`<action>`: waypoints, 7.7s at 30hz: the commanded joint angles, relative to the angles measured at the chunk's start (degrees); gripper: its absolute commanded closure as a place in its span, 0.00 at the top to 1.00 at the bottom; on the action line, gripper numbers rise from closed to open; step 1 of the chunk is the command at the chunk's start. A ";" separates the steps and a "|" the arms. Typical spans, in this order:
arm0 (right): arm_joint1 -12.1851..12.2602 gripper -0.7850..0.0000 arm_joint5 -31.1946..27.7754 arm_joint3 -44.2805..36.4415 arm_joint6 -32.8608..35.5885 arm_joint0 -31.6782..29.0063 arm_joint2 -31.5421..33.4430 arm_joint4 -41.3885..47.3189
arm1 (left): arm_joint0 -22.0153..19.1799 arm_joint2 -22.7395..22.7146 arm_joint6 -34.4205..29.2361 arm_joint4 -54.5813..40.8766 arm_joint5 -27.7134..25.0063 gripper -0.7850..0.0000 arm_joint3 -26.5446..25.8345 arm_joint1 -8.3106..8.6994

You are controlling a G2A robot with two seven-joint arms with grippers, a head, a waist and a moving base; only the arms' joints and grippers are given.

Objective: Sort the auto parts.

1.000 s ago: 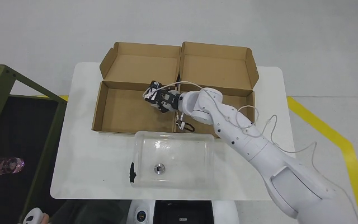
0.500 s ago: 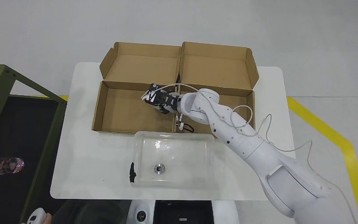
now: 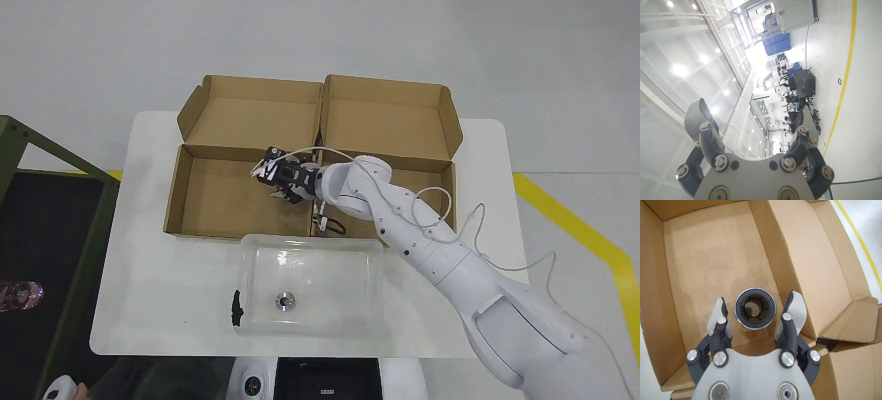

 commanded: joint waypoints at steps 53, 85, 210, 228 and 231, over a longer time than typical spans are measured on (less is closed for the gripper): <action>11.90 0.78 -24.62 -45.72 3.59 -36.18 14.24 -13.51 | 0.00 0.00 0.00 0.00 0.00 1.00 0.00 0.00; 11.15 0.49 -22.25 -33.86 2.00 -32.43 6.33 -16.99 | 0.00 0.00 0.00 0.00 0.00 1.00 0.00 0.00; -0.16 0.17 -10.13 -0.99 2.39 -0.91 -3.70 0.76 | 0.00 0.00 0.00 0.00 0.00 1.00 0.00 0.00; -1.88 0.39 -10.85 1.95 2.78 -0.38 -3.88 -0.94 | 0.00 0.00 0.00 0.00 0.00 1.00 0.00 0.00; -1.84 0.40 -11.26 0.69 2.91 -0.49 -3.48 -1.35 | 0.00 0.00 0.00 0.00 0.00 1.00 0.00 0.00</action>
